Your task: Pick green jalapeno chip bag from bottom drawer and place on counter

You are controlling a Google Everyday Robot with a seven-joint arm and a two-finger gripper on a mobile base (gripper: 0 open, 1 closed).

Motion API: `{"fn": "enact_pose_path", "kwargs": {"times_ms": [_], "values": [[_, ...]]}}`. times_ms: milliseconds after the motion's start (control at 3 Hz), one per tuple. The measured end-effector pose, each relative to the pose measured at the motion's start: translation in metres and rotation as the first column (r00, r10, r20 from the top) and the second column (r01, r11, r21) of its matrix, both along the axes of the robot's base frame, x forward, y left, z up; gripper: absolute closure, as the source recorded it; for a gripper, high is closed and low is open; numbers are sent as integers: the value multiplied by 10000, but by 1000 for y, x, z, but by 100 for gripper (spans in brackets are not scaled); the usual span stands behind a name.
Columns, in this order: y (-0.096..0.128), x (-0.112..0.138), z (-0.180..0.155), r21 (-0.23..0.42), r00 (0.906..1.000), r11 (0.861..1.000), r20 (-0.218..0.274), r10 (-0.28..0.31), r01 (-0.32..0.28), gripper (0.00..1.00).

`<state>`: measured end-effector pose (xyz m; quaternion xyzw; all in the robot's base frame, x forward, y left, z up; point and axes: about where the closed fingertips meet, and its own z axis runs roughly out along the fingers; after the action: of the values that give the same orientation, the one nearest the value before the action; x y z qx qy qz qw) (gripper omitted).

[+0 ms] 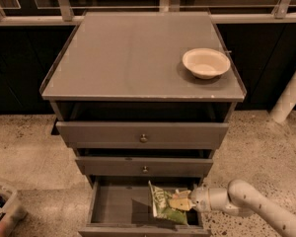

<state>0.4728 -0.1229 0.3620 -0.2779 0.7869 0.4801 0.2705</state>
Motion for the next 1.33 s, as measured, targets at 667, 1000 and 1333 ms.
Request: {"fn": "enact_pose_path", "kwargs": {"times_ms": [667, 1000, 1333], "values": [[18, -33, 120, -989, 9780, 9935, 1943, 756, -571, 100], [18, -33, 120, -989, 9780, 9934, 1944, 758, -573, 100], [21, -33, 128, -961, 9740, 9923, 2052, 965, -781, 100]]}}
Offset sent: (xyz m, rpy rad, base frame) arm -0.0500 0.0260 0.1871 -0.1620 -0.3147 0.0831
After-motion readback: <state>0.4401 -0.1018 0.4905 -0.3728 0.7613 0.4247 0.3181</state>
